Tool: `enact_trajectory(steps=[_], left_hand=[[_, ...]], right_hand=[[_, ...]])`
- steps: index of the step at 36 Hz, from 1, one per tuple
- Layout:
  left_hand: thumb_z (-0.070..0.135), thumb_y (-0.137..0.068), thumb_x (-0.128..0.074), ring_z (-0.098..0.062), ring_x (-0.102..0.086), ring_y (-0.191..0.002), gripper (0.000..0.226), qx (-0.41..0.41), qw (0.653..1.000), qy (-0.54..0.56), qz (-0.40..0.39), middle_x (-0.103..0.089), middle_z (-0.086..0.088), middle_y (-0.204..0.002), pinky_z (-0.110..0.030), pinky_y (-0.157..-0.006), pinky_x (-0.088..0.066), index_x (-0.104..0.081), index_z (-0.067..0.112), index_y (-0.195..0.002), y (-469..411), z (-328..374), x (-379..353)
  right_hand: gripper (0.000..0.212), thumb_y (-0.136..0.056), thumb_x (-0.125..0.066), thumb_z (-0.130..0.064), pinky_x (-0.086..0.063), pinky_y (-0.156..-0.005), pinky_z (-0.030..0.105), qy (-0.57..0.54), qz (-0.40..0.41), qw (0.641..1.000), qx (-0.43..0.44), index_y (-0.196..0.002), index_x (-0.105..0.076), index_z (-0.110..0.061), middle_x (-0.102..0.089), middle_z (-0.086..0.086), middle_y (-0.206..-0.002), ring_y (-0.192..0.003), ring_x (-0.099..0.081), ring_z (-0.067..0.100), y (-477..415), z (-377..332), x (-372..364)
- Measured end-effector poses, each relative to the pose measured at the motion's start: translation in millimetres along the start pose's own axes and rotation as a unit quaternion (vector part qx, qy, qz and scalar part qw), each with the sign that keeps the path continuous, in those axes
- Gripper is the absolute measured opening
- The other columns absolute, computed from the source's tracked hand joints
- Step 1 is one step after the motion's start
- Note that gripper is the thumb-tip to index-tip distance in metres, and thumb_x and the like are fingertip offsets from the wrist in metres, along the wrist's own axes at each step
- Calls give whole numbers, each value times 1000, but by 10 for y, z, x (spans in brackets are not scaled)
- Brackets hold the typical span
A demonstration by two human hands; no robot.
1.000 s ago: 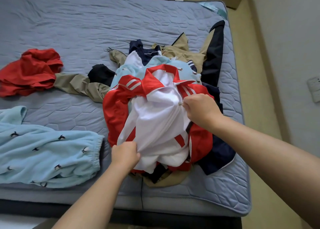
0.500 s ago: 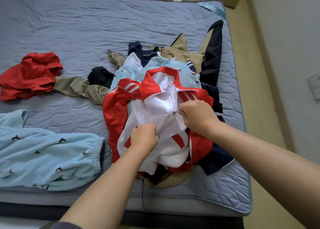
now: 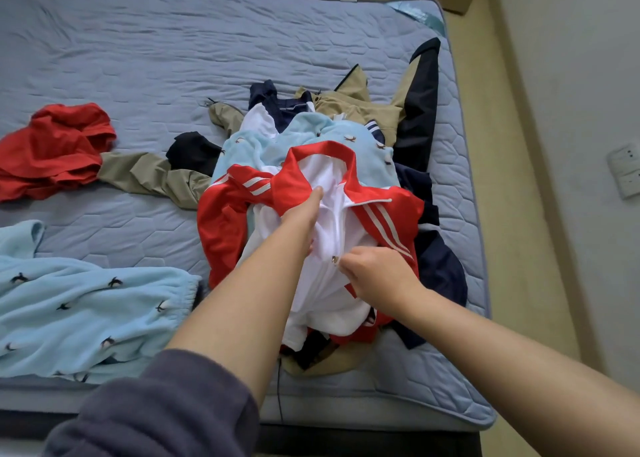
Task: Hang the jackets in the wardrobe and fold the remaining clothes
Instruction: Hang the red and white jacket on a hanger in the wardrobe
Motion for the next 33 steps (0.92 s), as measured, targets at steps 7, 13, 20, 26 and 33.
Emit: enact_trajectory(steps=[7,13,20,26,33], left_hand=[[6,-89,-51,-16,-53,-61,11,-33,990,131,37,-54,-6,-78,-27,-58,-50,-55,7,-99,-206,-66,166],[-9,-93,-30,-12,-55,-42,27,-37,956,292,9,-57,-10,-64,-19,-36,-47,-51,3,-104,-104,-190,236],[24,-100,-48,-25,-61,-111,36,-17,947,319,-33,-60,-12,-125,-42,-100,-47,-54,5,-130,-89,-388,347],[67,-59,-75,-21,-67,-95,74,-132,979,151,-20,-71,-6,-100,-37,-91,-52,-65,9,-104,129,-301,469],[4,-81,-56,-27,-66,-85,28,-128,992,13,6,-67,-14,-96,-36,-67,-58,-60,8,-108,188,-494,697]], right_hand=[[23,-88,-63,-16,-40,-50,33,7,-86,996,-1,-66,-58,-9,-56,4,-63,-60,-56,25,105,78,-295],[43,-89,-55,-53,-40,-75,26,-330,-54,868,-367,-103,-61,-13,-61,-7,-93,-93,-58,15,105,593,-494],[75,-76,-72,-45,-50,-93,43,-521,-14,658,-544,-136,-42,-12,-59,6,-124,-106,-61,23,-154,625,-830],[12,-83,-55,-5,-54,-81,37,-529,9,621,-578,-95,-56,-5,-59,11,-86,-80,-61,26,-202,553,-833],[46,-76,-46,16,-51,-94,44,-670,159,473,-549,-120,-56,5,-63,21,-110,-94,-62,32,-2,426,-573]])
Point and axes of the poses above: each hand's wrist, its own y-axis away from the middle knuckle, its own x-axis out of the back of the hand, z = x × y, the point moved 8 cm from there along -y, towards the middle knuckle
